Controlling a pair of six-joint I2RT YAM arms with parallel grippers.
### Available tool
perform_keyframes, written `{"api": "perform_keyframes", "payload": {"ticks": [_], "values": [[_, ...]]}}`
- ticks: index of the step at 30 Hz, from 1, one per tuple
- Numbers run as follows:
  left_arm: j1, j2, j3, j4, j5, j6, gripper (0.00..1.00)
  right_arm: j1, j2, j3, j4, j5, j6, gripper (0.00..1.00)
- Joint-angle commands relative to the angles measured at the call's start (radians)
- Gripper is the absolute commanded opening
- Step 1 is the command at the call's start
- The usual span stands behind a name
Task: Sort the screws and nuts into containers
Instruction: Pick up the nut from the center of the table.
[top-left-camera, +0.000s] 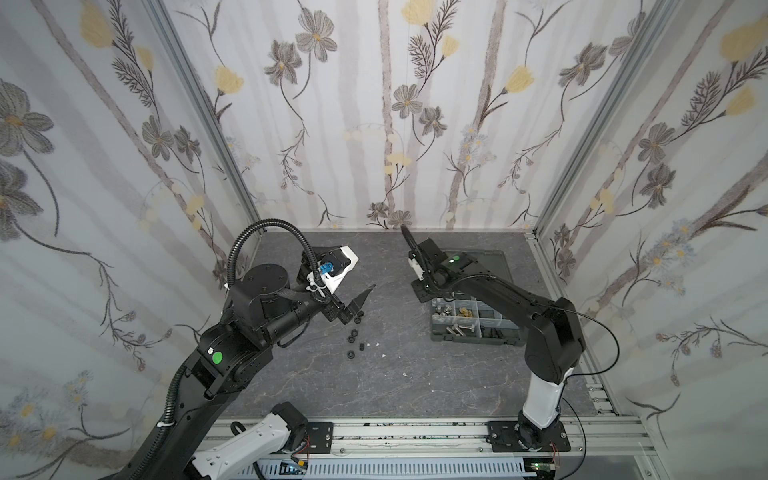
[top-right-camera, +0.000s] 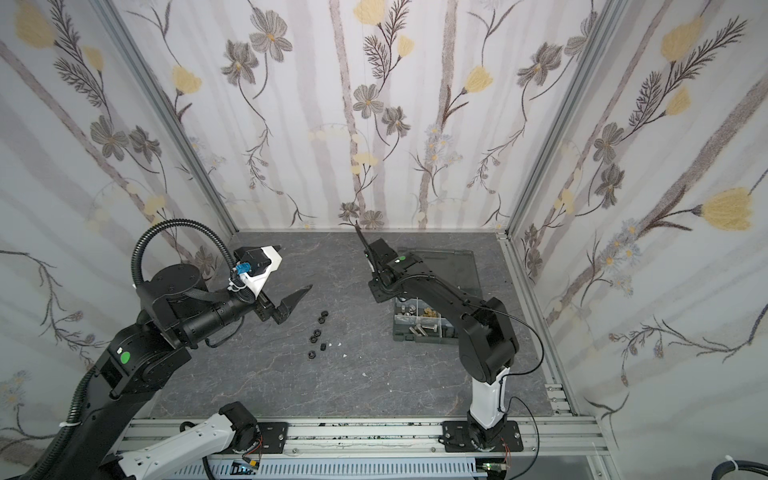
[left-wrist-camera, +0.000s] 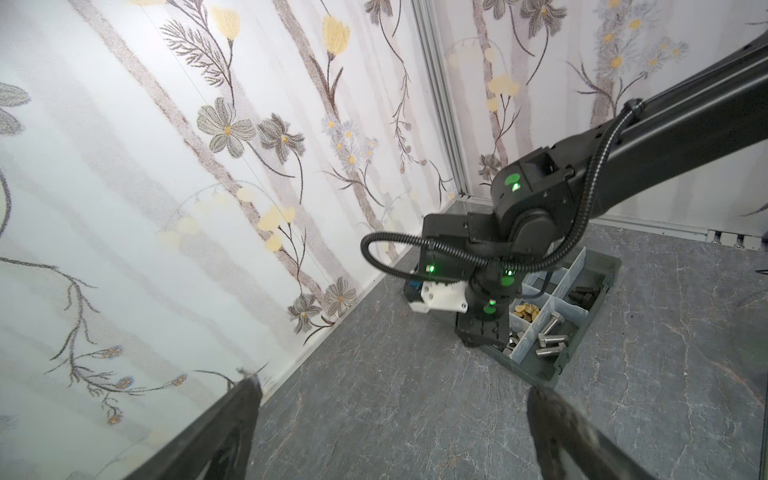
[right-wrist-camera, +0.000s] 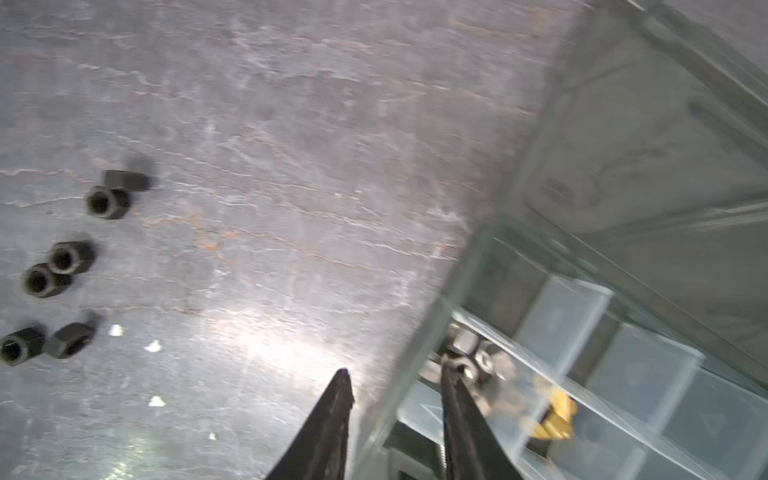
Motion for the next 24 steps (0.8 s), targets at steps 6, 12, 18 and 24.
{"api": "perform_keyframes", "payload": {"ticks": [6,12,18,24], "values": [[0.0,-0.014,-0.012,0.06,0.006,0.003,1.0,0.218,0.189,0.174,-0.006,-0.115,0.088,0.42],[-0.001,-0.03,-0.028,0.066,0.009,0.005,1.0,0.295,0.277,0.234,-0.016,-0.119,0.106,0.44],[0.0,-0.05,-0.043,0.076,0.014,0.003,1.0,0.308,0.318,0.262,-0.032,-0.116,0.086,0.45],[-0.001,-0.051,-0.041,0.068,0.016,0.005,1.0,0.312,0.343,0.269,-0.036,-0.121,0.074,0.47]]}}
